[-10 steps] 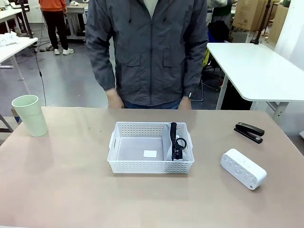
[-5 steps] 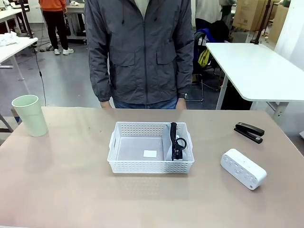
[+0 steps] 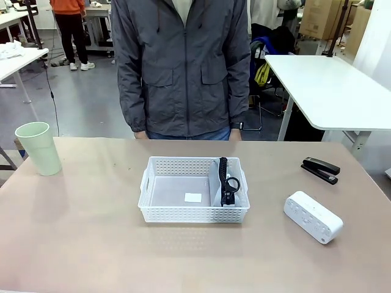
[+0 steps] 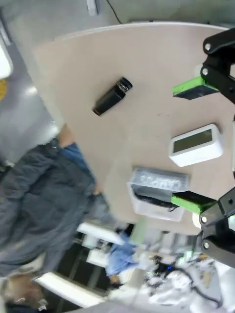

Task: Efficiently arrange items inside the basket to fit them all.
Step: Pick up the Digital clock and place it inside the Organizing basket.

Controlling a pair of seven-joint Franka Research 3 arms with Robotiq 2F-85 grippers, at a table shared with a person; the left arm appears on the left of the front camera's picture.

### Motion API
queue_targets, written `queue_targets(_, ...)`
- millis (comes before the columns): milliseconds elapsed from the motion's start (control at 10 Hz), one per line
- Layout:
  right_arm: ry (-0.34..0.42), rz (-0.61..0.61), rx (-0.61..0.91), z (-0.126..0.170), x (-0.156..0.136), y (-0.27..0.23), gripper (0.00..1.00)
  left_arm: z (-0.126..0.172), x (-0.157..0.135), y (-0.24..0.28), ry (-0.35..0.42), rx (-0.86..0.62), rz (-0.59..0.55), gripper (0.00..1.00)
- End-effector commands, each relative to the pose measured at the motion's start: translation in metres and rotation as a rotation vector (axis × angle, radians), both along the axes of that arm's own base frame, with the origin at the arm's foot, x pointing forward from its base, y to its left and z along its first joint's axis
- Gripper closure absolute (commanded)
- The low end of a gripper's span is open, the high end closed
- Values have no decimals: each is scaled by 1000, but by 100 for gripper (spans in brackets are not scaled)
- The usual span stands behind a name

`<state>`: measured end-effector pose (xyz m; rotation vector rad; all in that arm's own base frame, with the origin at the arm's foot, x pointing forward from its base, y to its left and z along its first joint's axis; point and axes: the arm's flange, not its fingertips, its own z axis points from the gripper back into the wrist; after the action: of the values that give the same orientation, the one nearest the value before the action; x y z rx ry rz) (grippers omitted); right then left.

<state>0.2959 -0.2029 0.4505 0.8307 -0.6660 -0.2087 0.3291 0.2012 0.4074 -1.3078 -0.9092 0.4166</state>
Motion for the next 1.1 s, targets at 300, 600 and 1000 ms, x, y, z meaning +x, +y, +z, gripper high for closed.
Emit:
queue_targets(300, 114, 268, -643, -6, 6, 211, 0, 1, -1, 1, -24, -2, 0, 0)
queue_targets(600, 70, 406, -914, -21, -6, 274, 0, 1, -1, 1, -24, -2, 0, 0)
queue_targets(1000, 86, 427, -903, 25, 59, 299, 0, 1, -1, 1, -24, -2, 0, 0)
